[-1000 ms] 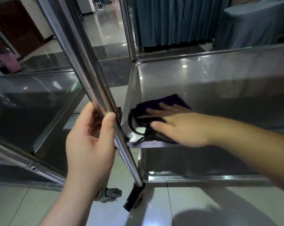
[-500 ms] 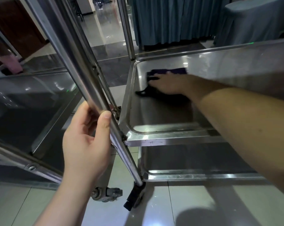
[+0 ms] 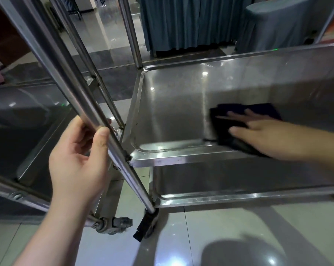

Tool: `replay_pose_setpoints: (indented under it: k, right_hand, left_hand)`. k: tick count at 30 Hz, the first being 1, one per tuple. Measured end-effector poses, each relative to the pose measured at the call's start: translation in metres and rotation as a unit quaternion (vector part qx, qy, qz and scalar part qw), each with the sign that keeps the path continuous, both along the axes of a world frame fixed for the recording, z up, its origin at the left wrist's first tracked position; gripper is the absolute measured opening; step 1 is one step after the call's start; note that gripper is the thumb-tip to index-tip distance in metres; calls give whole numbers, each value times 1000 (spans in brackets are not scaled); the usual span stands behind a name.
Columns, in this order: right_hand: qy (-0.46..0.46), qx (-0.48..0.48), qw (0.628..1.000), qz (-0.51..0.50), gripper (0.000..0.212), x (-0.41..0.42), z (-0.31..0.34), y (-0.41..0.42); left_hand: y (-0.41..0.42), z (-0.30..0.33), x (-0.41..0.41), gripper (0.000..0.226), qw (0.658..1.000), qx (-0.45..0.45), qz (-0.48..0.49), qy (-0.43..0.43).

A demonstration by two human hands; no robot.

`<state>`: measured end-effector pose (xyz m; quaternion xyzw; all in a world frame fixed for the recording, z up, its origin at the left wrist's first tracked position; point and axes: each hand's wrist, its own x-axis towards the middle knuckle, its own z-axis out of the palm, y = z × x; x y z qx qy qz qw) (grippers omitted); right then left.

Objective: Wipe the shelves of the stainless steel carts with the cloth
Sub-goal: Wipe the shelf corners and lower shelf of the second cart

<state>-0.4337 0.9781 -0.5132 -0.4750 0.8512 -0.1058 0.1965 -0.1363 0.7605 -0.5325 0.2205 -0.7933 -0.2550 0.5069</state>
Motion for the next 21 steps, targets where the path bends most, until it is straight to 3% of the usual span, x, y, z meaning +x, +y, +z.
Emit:
replay_pose_setpoints:
  k: [2,5,9,15,21]
  right_hand:
    - [1,-7,995,-96,44,-31,-3,16]
    - [24,6,981,-192,53,-48,-9,1]
    - [49,13,993,-110,59,-11,-9,-74]
    - [52,-21,989,135,58,85,-11,-166]
    - [32,-30,991,130,59,71,-15,-153]
  left_hand:
    - [2,0,-2,14,1000,2,0,-2]
    - [6,0,-2,10,1000,9,9,-9]
    - [10,2,-3,15,1000,11,20,-3]
    - [18,1,-8,14,996,6,83,-41]
    - [26,5,-12,11,988,-12,138,-74]
